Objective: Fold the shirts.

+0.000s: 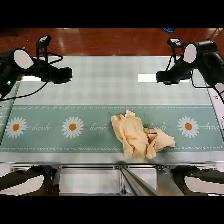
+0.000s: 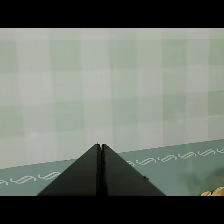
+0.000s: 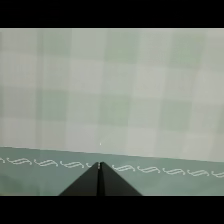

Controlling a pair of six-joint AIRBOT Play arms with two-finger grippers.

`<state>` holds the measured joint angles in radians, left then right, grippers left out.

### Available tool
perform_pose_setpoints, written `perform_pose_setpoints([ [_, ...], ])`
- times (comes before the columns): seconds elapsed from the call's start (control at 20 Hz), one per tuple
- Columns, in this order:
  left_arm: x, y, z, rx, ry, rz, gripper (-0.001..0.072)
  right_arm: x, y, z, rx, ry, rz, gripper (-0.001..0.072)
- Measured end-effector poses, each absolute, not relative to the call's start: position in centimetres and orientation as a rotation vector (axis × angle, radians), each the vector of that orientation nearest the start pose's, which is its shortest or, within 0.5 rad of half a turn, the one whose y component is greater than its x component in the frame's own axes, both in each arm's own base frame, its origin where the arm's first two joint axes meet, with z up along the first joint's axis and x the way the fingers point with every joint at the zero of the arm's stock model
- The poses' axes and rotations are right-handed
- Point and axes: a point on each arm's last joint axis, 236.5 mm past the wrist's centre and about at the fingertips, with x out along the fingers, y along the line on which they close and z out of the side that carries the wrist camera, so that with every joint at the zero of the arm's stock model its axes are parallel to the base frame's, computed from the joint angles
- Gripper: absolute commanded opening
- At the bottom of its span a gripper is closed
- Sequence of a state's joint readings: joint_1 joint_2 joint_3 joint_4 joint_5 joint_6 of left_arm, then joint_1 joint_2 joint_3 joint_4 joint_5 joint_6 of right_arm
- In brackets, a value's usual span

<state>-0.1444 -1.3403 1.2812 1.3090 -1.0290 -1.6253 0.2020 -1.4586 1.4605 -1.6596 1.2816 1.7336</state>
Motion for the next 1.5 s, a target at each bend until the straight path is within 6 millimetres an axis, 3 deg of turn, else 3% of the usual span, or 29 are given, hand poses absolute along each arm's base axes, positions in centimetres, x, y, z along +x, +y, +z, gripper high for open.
perform_pose_setpoints([
  [1.05, 43.1, -11.5, 4.7, -0.214, 1.105, -0.227, 0.0028, 43.0, 6.8, 3.6, -0.063, 1.253, 0.016, 0.0021],
  [1.1, 43.3, -11.5, 4.7, -0.215, 1.096, -0.226, 0.0058, 43.4, 6.9, 3.7, -0.061, 1.234, 0.019, 0.0043],
  [1.15, 43.6, -11.5, 4.8, -0.217, 1.082, -0.224, 0.0199, 43.8, 7.0, 3.9, -0.059, 1.215, 0.022, 0.0241],
  [1.2, 43.9, -11.5, 5.0, -0.219, 1.071, -0.223, 0.0502, 44.2, 7.0, 4.1, -0.057, 1.198, 0.024, 0.0409],
  [1.35, 44.1, -11.5, 5.6, -0.213, 1.061, -0.228, 0.0508, 44.2, 7.0, 5.1, -0.087, 1.178, 0.046, 0.0409],
  [1.5, 42.5, -11.7, 6.4, -0.164, 1.109, -0.278, 0.0508, 42.3, 5.9, 7.9, -0.149, 1.163, 0.059, 0.0409],
])
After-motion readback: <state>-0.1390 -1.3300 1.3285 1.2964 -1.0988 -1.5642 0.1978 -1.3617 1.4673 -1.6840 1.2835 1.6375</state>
